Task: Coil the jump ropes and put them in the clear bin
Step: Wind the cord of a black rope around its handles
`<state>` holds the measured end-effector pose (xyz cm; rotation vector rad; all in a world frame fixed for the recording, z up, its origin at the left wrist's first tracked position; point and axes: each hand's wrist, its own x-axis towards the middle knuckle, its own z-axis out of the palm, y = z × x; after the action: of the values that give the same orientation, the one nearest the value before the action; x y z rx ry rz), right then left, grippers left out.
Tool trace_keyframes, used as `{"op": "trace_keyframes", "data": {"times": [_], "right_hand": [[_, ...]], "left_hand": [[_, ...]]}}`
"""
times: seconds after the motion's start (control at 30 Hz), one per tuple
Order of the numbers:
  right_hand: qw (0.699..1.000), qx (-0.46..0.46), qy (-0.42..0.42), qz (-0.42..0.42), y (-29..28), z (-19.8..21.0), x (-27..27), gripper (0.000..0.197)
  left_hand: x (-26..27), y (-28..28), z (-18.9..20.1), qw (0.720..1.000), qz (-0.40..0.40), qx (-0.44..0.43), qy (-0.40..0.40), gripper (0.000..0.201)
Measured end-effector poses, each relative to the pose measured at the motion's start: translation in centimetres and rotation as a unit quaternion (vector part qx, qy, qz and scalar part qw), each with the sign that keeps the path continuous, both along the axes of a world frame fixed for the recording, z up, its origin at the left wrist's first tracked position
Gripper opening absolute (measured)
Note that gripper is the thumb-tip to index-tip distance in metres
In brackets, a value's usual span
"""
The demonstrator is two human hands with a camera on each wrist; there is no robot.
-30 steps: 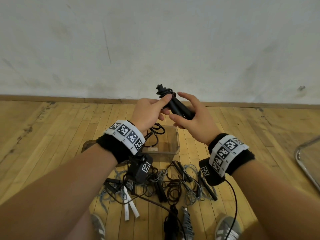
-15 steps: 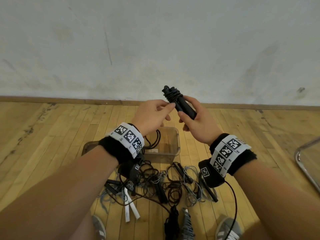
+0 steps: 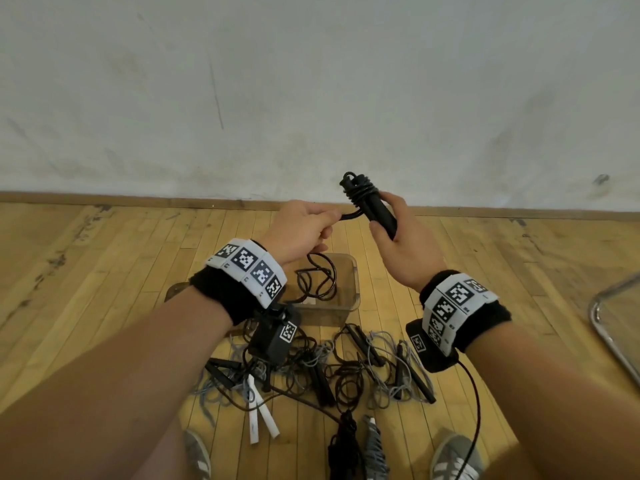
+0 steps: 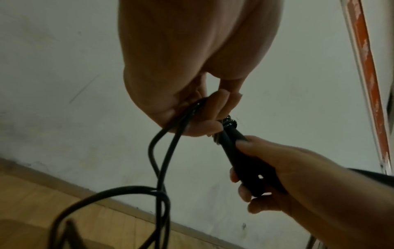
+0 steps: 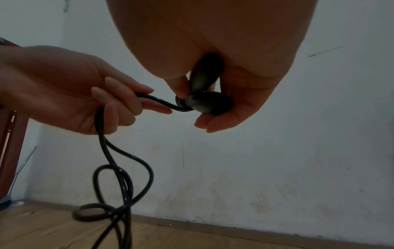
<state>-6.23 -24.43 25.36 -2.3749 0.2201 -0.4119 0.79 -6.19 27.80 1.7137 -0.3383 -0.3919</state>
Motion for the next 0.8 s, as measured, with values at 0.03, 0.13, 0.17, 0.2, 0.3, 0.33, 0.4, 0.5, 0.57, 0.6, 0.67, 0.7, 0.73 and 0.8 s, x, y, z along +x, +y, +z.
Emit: {"op": "trace_keyframes", "data": {"times": [0.03,0.13,0.17,0.2,0.3,0.33,0.4,0.5,0.57,0.6,0.67,0.7,0.73,0.8], "right_hand": [[1.0,-0.001,0.007,-0.004,0.1,-0.2,0.0,0.046],[1.0,0.013,0.019,-0.002,0.5,-0.3,0.2,0.051],[1.0,0.005,0.026,0.004,0.6,-0.3,0.2,0.052],[0.999,-0.011,0.035,0.009,0.7,-0.2,0.2,0.051],[0.996,-0.063,0.053,0.025,1.0,0.1,0.2,0.053],[0.995,-0.08,0.053,0.032,1.2,0.1,0.2,0.055],[0.993,-0.102,0.046,0.04,1.3,0.0,0.2,0.058],[0.994,-0.096,0.016,0.046,1.2,-0.2,0.2,0.059],[0.995,-0.089,-0.008,0.047,1.3,-0.1,0.2,0.062],[0.995,-0.085,-0.017,0.045,1.4,0.0,0.1,0.064],[0.996,-0.066,-0.034,0.039,1.7,0.2,0.0,0.067],[0.997,-0.047,-0.047,0.039,1.7,0.3,0.0,0.068],[0.997,-0.016,-0.058,0.044,1.8,0.4,-0.1,0.067],[0.992,0.092,-0.061,0.064,1.8,0.9,-0.1,0.063]], "left_hand": [[0.0,-0.1,0.0,1.0,0.001,-0.005,0.023,0.02],[-0.1,-0.2,0.1,0.996,0.017,-0.031,0.083,0.027],[-0.1,-0.2,0.1,0.994,0.024,-0.043,0.101,0.028],[-0.1,-0.2,0.2,0.991,0.032,-0.054,0.116,0.03],[-0.3,-0.4,0.3,0.985,0.051,-0.082,0.14,0.027],[-0.4,-0.4,0.3,0.985,0.055,-0.089,0.14,0.023],[-0.5,-0.5,0.2,0.984,0.063,-0.098,0.133,0.017],[-0.5,-0.7,-0.1,0.984,0.087,-0.099,0.124,0.03],[-0.3,-0.7,-0.4,0.985,0.108,-0.086,0.108,0.048],[-0.3,-0.7,-0.5,0.985,0.118,-0.078,0.095,0.056],[-0.2,-0.7,-0.8,0.987,0.133,-0.063,0.06,0.064],[-0.1,-0.7,-0.9,0.989,0.131,-0.058,0.043,0.065],[-0.1,-0.7,-0.8,0.99,0.124,-0.056,0.033,0.062],[0.0,-0.6,-0.6,0.991,0.109,-0.064,0.04,0.052]]}}
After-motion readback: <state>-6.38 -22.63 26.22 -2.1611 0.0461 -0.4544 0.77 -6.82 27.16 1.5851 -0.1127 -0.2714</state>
